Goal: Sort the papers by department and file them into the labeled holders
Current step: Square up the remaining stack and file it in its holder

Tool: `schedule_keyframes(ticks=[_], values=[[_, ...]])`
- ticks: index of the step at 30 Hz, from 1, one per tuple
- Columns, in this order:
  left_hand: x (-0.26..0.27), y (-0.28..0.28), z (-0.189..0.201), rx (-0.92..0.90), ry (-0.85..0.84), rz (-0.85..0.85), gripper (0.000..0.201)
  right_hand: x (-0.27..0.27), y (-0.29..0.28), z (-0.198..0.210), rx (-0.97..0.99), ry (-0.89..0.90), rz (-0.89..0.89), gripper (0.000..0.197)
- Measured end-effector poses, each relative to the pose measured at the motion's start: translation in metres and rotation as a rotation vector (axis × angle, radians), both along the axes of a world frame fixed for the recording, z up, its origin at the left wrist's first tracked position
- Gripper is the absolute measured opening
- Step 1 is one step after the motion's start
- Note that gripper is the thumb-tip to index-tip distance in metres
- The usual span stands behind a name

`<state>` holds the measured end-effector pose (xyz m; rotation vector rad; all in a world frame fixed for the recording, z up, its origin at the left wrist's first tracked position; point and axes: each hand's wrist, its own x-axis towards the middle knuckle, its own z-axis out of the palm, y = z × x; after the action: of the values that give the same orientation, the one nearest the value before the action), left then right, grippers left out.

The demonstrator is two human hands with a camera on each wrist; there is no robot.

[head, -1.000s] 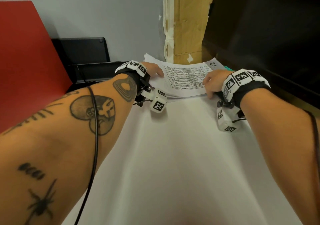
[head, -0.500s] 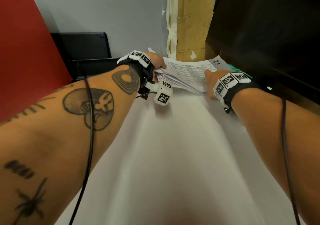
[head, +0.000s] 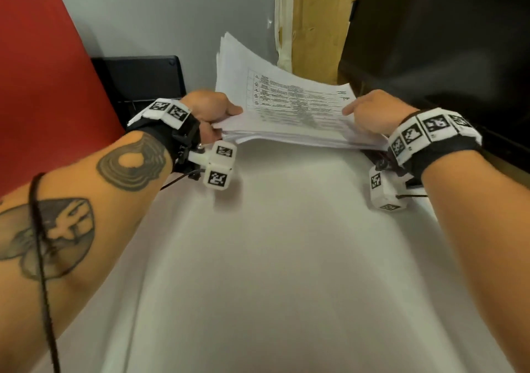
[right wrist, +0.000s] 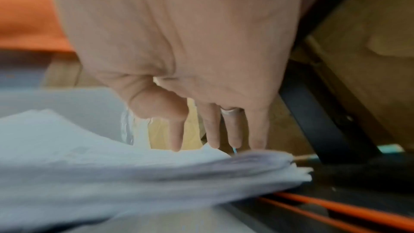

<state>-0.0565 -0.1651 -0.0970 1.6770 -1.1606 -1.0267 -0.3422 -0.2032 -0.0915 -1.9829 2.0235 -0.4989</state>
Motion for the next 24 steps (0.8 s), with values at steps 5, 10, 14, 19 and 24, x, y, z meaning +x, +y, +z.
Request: schedule_keyframes(ticks=[5,10,14,19,24], values=[[0.052,0.046,0.000,-0.215,0.152,-0.100,0.034,-0.012,0.021,-0.001,0.015,-0.654,-0.126,0.055],[0.073,0.094,0.005,-0.443,0.079,-0.139,0.043,0.008,0.044,-0.003,-0.114,-1.148,0.124,0.051],[0.065,0.117,0.015,-0.618,-0.283,-0.090,0.044,0.039,0.072,0.012,-0.237,-1.125,0.257,0.055],[0.071,0.143,0.016,-0.762,-0.037,0.131,0.055,0.061,0.101,0.019,-0.303,-1.134,0.283,0.052],[0.089,0.155,0.001,-0.747,0.237,0.257,0.041,0.066,0.118,0.005,-0.282,-1.110,0.257,0.040]])
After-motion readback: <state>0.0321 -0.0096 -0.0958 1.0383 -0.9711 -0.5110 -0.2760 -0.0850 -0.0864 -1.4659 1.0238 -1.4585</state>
